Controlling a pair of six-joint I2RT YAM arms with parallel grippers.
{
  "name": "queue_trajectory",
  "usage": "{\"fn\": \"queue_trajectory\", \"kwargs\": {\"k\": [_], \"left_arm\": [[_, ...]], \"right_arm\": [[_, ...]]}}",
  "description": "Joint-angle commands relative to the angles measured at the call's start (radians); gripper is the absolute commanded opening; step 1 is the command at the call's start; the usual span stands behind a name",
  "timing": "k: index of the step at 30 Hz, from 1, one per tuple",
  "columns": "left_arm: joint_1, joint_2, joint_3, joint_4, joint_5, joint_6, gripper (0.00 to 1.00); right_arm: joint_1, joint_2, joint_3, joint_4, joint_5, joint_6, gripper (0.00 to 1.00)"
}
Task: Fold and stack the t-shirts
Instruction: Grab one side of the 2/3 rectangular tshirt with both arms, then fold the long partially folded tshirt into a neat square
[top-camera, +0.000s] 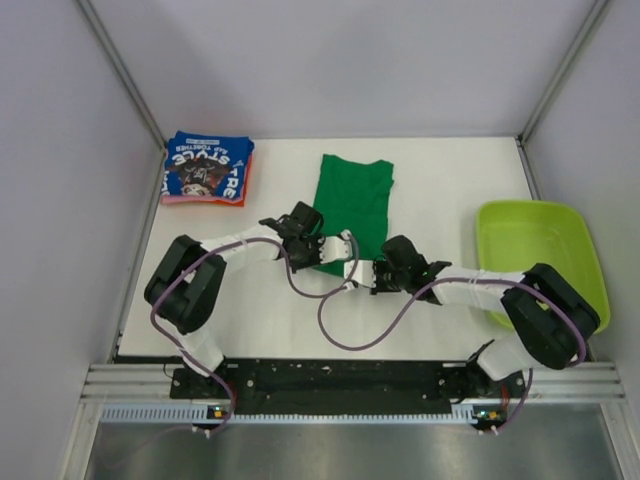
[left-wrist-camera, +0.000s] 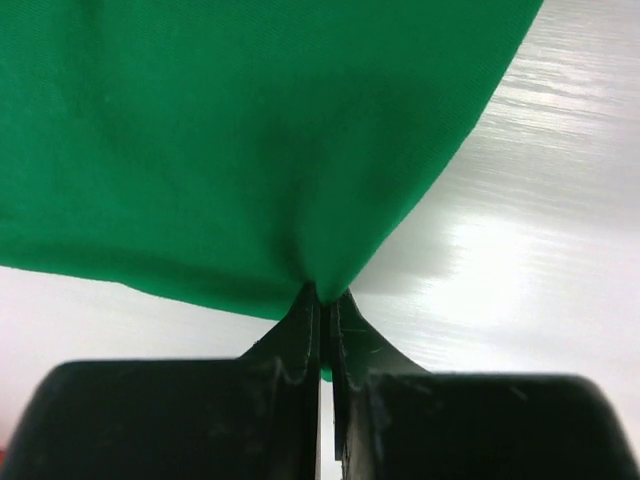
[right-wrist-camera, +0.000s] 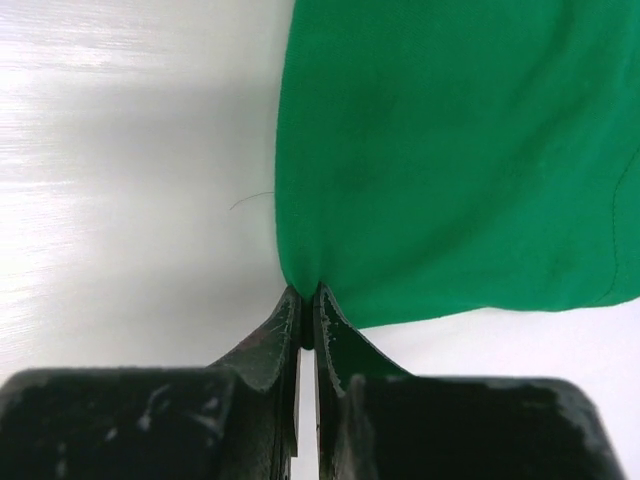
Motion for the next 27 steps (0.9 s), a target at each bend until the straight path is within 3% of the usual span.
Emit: {"fn": "queue_trajectory", "kwargs": {"k": [1,7,12,17,22,24,27], "left_arm": [[-0.004,-0.106,-0.012,-0.12,0.038,-0.062,0.0],[-0.044,-0.366,-0.12,-0.322,0.101,-0.053,0.0],[-0.082,-0.591,-0.194,-0.539,0.203,-0.025,0.0],[-0.093,-0.781,-0.173,-0.737,0.301,-0.018,0.0],[-0.093,-0.895,-0.121,-0.795,0.337,-0.033,0.0],[-0.094,-0.912,-0.078,-0.748,0.268,-0.108,0.0],[-0.091,-0.901,-0.036,-0.628,0.143,-0.177,0.0]], "right_arm": [[0.08,-0.103,0.041,-0.169,0.05,0.067,0.0],[0.321,-0.326,0.083,-0.515,0.139,0.125,0.0],[0.545,-0.408,0.16,-0.791,0.182,0.277,0.0],[0.73,-0.426,0.26,-0.898,0.181,0.399,0.0],[0.763,-0.46,0.361,-0.91,0.166,0.435,0.0],[0.74,-0.463,0.396,-0.907,0.191,0.444,0.0],[0.61,-0.462,0.429,-0.88,0.158,0.456,0.0]]}}
